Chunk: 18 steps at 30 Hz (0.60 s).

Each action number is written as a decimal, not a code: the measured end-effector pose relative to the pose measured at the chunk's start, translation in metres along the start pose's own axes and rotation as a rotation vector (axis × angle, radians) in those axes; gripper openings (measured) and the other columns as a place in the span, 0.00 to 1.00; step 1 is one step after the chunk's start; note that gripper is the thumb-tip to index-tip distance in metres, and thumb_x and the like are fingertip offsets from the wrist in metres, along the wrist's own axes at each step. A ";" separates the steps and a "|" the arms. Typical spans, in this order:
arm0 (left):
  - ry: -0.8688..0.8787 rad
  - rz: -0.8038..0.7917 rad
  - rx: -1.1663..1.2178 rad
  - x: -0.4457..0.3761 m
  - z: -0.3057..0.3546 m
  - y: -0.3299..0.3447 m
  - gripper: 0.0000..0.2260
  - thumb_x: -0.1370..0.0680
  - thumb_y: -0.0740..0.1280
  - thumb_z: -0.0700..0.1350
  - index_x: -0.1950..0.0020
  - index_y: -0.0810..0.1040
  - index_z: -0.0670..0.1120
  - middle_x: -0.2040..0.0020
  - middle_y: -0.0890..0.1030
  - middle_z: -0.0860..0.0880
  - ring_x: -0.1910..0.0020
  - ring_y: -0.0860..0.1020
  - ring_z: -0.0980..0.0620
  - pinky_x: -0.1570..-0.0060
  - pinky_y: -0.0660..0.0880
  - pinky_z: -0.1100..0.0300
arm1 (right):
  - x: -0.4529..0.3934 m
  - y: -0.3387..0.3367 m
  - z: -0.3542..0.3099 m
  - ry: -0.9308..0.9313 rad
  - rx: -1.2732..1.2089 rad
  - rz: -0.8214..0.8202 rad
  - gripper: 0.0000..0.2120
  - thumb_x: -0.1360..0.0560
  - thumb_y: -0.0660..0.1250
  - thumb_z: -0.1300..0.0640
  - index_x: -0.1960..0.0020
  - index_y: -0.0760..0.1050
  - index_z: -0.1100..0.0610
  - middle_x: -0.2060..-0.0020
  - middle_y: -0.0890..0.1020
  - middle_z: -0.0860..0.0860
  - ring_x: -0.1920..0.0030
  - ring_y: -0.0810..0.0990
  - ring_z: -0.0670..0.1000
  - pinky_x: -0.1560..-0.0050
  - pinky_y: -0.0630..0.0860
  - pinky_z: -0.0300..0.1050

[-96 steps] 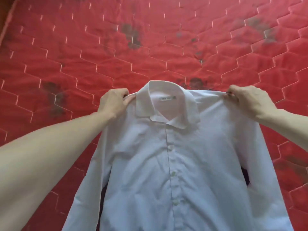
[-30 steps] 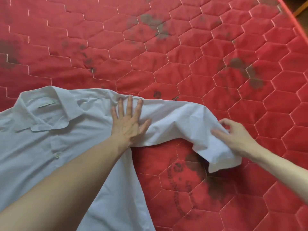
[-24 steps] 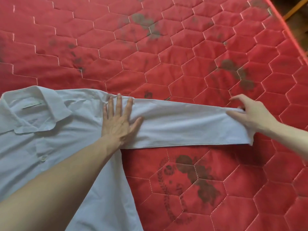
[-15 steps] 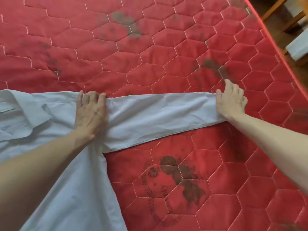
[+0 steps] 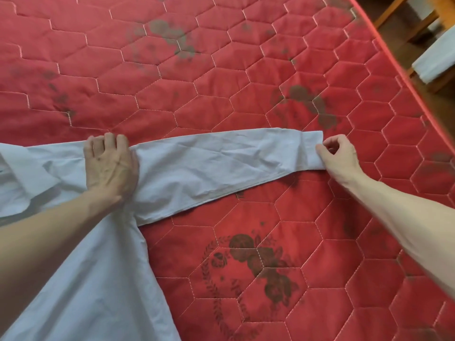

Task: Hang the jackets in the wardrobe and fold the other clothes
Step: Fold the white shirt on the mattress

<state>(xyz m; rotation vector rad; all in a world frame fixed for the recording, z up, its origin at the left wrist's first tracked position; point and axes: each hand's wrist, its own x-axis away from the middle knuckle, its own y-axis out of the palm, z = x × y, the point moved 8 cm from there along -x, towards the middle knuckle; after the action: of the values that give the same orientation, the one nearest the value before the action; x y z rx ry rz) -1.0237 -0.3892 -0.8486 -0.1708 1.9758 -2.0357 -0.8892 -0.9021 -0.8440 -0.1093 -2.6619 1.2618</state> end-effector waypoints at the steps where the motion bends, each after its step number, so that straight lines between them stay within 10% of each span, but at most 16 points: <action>1: 0.007 0.025 0.028 0.004 0.002 -0.003 0.12 0.18 0.64 0.44 0.39 0.71 0.37 0.40 0.72 0.34 0.37 0.69 0.33 0.26 0.58 0.37 | -0.002 0.000 -0.004 -0.015 -0.020 -0.019 0.07 0.22 0.70 0.54 0.47 0.75 0.56 0.55 0.78 0.48 0.53 0.77 0.51 0.46 0.75 0.54; 10: -0.026 -0.028 0.272 0.060 0.012 0.009 0.25 0.16 0.53 0.53 0.22 0.64 0.43 0.25 0.67 0.41 0.25 0.65 0.38 0.26 0.63 0.40 | -0.003 -0.017 0.008 0.127 0.146 0.211 0.14 0.22 0.63 0.56 0.38 0.75 0.60 0.44 0.79 0.59 0.38 0.76 0.64 0.42 0.68 0.50; 14: -0.036 0.042 0.348 0.076 0.007 0.002 0.24 0.16 0.53 0.48 0.20 0.62 0.42 0.20 0.62 0.43 0.19 0.59 0.42 0.21 0.56 0.48 | 0.030 0.030 -0.063 -0.326 0.342 0.229 0.19 0.17 0.56 0.56 0.29 0.73 0.58 0.30 0.74 0.59 0.31 0.72 0.63 0.32 0.67 0.60; 18: -0.157 -0.028 0.322 0.087 -0.007 0.013 0.26 0.17 0.53 0.49 0.21 0.63 0.40 0.19 0.61 0.40 0.20 0.61 0.39 0.21 0.59 0.42 | 0.088 0.129 -0.112 -0.733 0.442 -0.166 0.26 0.15 0.52 0.46 0.20 0.67 0.55 0.20 0.67 0.55 0.20 0.63 0.59 0.24 0.63 0.62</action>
<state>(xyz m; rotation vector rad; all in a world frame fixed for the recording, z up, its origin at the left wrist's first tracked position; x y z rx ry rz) -1.1064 -0.4084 -0.8728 -0.2781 1.5384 -2.2488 -0.9547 -0.7219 -0.8620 0.7559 -2.7292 2.0941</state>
